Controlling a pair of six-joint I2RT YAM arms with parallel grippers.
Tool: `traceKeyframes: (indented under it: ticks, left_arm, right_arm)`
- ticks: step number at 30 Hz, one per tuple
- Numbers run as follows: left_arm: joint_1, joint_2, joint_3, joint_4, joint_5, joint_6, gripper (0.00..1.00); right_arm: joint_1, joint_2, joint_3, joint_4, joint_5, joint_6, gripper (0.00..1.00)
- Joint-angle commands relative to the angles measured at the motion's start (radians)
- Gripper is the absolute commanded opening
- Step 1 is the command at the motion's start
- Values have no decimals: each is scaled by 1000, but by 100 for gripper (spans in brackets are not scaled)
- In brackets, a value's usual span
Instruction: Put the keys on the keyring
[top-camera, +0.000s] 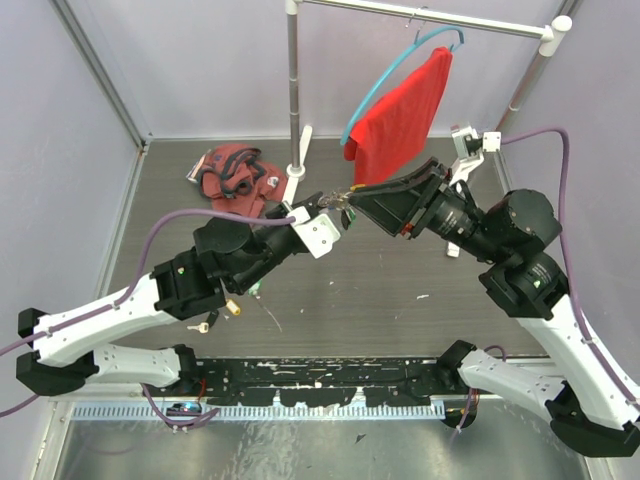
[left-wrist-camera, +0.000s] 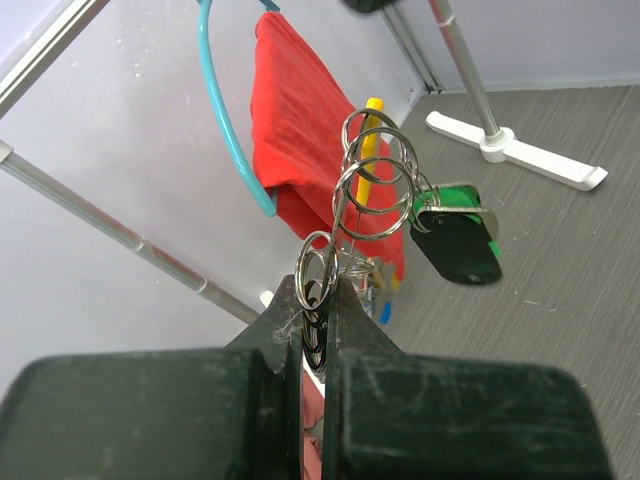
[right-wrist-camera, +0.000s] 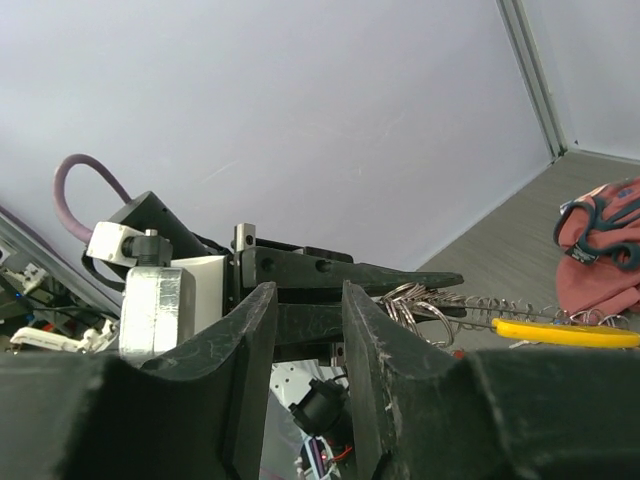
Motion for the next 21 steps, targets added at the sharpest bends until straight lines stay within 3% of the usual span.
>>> traceKeyframes:
  ticks: [1, 21]
  left_arm:
    - [-3, 3, 52, 62, -11, -16, 0]
    - [-3, 9, 53, 77, -21, 1, 0]
  right_arm:
    - [1, 13, 2, 33, -15, 23, 38]
    - [0, 21, 3, -51, 36, -15, 37]
